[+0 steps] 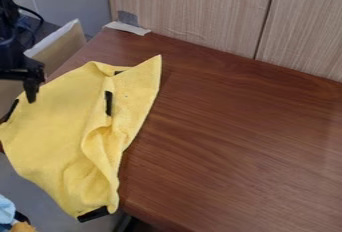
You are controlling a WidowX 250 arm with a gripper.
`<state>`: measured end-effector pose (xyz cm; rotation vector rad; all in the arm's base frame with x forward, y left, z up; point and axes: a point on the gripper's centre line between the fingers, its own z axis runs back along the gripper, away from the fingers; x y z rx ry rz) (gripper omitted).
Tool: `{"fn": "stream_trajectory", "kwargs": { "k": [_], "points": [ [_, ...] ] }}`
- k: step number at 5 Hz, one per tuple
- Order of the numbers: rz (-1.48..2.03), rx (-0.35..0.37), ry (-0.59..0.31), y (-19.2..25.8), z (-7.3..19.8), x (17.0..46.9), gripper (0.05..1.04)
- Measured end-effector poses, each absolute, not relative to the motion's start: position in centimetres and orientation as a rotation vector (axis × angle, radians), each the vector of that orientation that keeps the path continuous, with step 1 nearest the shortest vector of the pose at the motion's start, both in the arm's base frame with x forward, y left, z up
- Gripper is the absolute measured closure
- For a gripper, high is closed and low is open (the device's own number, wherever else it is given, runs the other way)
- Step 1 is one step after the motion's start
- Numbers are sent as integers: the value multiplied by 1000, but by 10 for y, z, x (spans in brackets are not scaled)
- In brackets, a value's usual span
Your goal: Unfold the cloth from right to left
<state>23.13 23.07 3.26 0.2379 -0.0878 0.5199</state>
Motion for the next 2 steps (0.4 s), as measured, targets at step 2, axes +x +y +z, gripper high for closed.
{"fn": "stream_trajectory", "kwargs": {
  "k": [2],
  "points": [
    [492,285,-175,210,65,238,83]
  ]
}}
